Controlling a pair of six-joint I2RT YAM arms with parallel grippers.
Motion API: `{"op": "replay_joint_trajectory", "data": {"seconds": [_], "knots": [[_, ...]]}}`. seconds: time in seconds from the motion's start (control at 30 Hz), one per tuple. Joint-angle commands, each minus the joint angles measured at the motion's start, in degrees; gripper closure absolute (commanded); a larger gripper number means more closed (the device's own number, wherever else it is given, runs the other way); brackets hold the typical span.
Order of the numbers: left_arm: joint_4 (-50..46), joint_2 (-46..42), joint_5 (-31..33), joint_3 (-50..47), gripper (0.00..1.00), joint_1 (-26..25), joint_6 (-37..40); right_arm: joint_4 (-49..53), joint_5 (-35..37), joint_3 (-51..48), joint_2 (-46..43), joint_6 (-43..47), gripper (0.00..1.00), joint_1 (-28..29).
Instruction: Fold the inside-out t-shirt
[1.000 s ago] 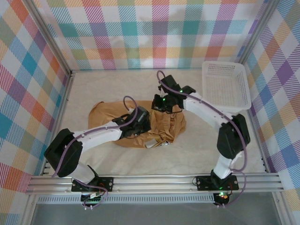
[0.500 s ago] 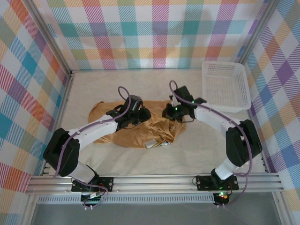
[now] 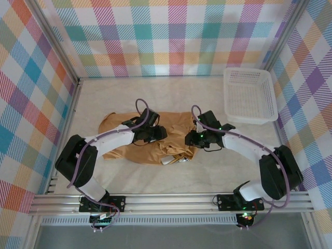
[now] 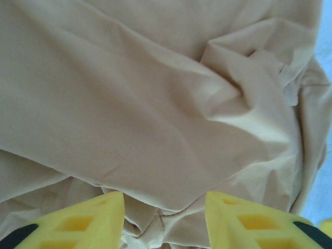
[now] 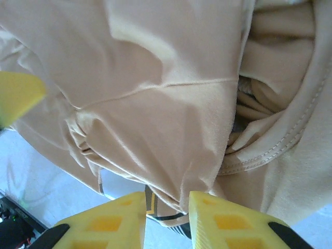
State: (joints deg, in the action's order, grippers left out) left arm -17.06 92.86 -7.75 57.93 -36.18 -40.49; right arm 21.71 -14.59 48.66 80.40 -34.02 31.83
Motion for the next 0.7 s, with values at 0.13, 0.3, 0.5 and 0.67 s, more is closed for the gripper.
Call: {"op": "replay_joint_trajectory", "data": {"seconds": [0.13,0.3,0.5,0.67], "knots": [[-4.1,-0.2,0.7,-0.5,0.52,2.2,0.6,1.3,7.4,5.4,0.8,-3.9,0.72,10.2],[-3.2,0.0,0.2,-1.7,0.50,5.8,-0.6,5.6,14.8,12.4,9.2,-6.4,0.71,15.5],[0.1,2.6,-2.0,-2.0,0.50,8.9,-1.9,9.5,18.7,20.2,19.1,-7.1,0.59,18.2],[1.7,7.3,-3.9,-0.1,0.51,10.5,-2.6,10.6,18.4,22.9,23.1,-7.9,0.65,18.4]]}}
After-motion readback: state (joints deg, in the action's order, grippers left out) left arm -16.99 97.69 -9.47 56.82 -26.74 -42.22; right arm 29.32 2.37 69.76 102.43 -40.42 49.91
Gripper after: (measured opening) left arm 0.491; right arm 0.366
